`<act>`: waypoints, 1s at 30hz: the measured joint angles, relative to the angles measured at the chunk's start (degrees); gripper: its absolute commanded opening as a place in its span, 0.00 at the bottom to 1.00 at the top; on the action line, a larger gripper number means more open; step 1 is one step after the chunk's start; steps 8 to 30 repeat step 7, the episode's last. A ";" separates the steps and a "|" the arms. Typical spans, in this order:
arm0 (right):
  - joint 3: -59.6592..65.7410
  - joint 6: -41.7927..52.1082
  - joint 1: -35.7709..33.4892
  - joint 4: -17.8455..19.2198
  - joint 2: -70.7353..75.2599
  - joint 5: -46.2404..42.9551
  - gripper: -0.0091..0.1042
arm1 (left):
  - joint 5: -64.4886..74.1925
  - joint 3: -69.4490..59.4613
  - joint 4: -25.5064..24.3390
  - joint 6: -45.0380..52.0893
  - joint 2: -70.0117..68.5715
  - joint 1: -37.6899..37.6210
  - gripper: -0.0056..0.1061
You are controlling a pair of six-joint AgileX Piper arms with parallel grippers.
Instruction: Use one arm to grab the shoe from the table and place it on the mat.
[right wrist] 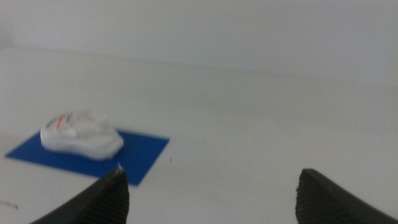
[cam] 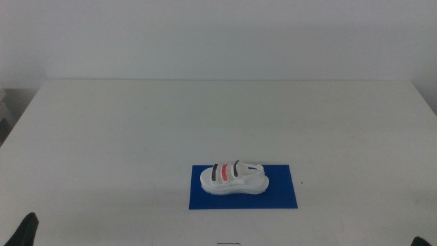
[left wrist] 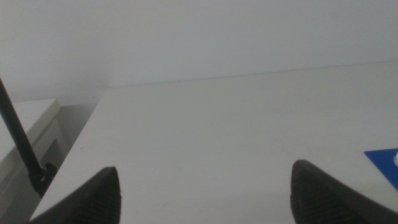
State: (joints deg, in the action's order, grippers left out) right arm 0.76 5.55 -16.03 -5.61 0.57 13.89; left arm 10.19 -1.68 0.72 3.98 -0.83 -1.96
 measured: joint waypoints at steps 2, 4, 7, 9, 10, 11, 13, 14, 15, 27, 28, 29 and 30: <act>0.68 0.05 0.00 -0.14 0.00 0.51 0.85 | 0.00 0.00 0.00 0.00 0.00 0.00 0.89; 0.77 0.05 0.00 -0.18 0.00 1.06 0.85 | 0.00 0.00 0.00 0.00 0.00 0.00 0.89; 0.88 0.05 0.00 -0.18 0.04 1.31 0.85 | 0.00 0.00 0.00 0.00 0.00 0.00 0.89; 0.88 0.05 0.00 -0.18 0.04 1.31 0.85 | 0.00 0.00 0.00 0.00 0.00 0.00 0.89; 0.88 0.05 0.00 -0.18 0.04 1.31 0.85 | 0.00 0.00 0.00 0.00 0.00 0.00 0.89; 0.88 0.05 0.00 -0.18 0.04 1.31 0.85 | 0.00 0.00 0.00 0.00 0.00 0.00 0.89; 0.88 0.05 0.00 -0.18 0.04 1.31 0.85 | 0.00 0.00 0.00 0.00 0.00 0.00 0.89; 0.88 0.05 0.00 -0.18 0.04 1.31 0.85 | 0.00 0.00 0.00 0.00 0.00 0.00 0.89; 0.88 0.05 0.00 -0.18 0.04 1.31 0.85 | 0.00 0.00 0.00 0.00 0.00 0.00 0.89; 0.88 0.05 0.00 -0.18 0.04 1.31 0.85 | 0.00 0.00 0.00 0.00 0.00 0.00 0.89; 0.88 0.05 0.00 -0.18 0.04 1.31 0.85 | 0.00 0.00 0.00 0.00 0.00 0.00 0.89; 0.88 0.05 0.00 -0.18 0.04 1.31 0.85 | 0.00 0.00 0.00 0.00 0.00 0.00 0.89; 0.88 0.05 0.00 -0.18 0.04 1.31 0.85 | 0.00 0.00 0.00 0.00 0.00 0.00 0.89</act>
